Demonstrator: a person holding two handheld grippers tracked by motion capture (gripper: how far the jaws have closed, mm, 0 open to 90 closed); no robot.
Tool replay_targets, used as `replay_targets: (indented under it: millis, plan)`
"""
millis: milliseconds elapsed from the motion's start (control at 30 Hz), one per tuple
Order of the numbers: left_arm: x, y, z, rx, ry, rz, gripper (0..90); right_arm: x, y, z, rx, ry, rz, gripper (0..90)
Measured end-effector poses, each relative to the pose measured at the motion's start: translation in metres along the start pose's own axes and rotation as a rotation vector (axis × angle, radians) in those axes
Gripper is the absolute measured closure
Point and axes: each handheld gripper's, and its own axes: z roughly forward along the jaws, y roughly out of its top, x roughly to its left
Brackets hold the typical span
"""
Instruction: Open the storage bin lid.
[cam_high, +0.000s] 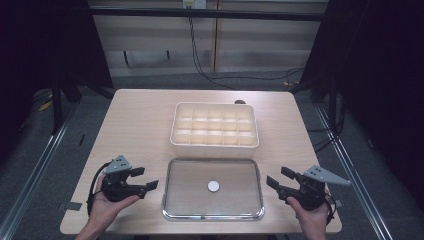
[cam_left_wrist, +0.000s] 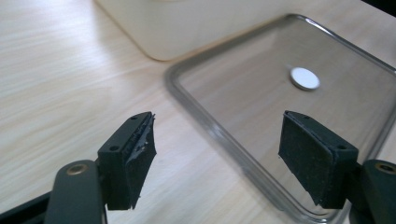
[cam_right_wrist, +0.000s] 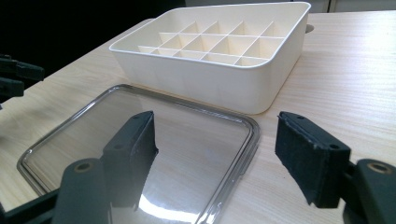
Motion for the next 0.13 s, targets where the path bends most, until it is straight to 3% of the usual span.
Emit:
replay_targets:
  millis: [133]
  plan:
    - [0.0024,-0.005,-0.0059,-0.012,0.014,-0.029,26.5,-0.0028,-0.0009,-0.0055,-0.003,-0.002,0.001,26.8]
